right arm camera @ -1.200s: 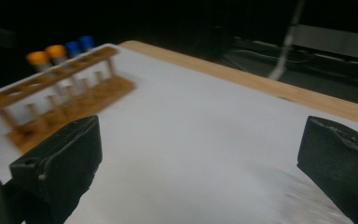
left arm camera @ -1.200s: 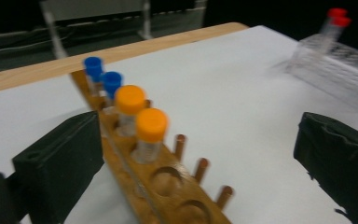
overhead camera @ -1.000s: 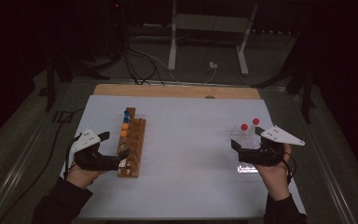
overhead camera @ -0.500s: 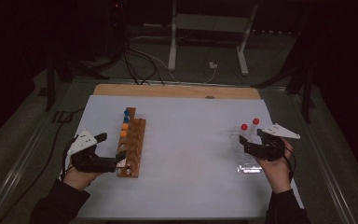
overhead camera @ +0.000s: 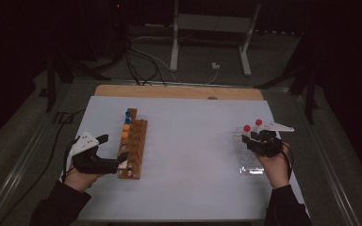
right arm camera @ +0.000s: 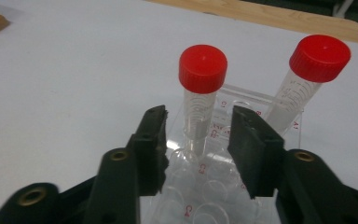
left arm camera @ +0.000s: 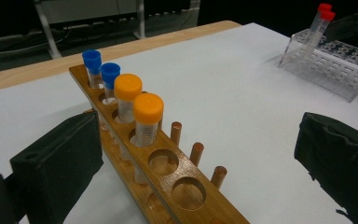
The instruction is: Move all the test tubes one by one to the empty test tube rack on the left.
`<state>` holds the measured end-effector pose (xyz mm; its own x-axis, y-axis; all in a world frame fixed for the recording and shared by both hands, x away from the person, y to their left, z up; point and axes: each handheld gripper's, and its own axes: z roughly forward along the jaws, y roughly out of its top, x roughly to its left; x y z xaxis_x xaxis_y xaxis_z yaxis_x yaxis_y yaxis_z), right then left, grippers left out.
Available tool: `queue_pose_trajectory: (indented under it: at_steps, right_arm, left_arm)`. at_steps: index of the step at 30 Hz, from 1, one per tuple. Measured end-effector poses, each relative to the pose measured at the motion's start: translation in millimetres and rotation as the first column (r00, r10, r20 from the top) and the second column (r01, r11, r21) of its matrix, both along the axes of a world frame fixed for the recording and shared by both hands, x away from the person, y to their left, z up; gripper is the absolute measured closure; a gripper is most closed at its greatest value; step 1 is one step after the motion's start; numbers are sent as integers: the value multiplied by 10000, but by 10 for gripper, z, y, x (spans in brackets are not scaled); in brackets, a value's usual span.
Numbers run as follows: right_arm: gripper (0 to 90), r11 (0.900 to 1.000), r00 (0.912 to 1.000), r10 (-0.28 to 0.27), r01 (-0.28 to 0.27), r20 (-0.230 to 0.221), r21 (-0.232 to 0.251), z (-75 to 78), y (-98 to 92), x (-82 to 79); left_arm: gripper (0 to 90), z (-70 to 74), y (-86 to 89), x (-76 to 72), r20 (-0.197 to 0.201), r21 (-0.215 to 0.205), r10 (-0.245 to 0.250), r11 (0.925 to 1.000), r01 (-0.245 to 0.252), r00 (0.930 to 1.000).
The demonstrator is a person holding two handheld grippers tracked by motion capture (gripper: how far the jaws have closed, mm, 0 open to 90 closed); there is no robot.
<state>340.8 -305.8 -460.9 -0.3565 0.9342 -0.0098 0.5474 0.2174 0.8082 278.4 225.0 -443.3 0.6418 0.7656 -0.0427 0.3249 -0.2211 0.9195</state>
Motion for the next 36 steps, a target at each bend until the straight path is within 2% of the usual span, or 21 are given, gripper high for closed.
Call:
queue_pose_trajectory:
  at_steps: [10,17,27,36]
  right_arm:
    - [732,9999,9993,-30,24,-361,-160,-12,56,111]
    - [753,9996,9990,-54,42,-445,-274,-9,69,119]
    - [754,9996,9992,-66,76,393,-254,182,65,-6]
    - [754,9996,9905,-121,155,1367,-240,399,73,-172]
  left_arm:
    - [18,-8,-13,0,-24,93,-43,9999,43,10000]
    - [18,-6,-7,3,-54,39,-37,10000,37,10000]
    - [18,-2,-26,-2,-141,164,-194,9997,196,9997]
    - [18,19,-71,-16,-155,213,-484,9986,487,9987]
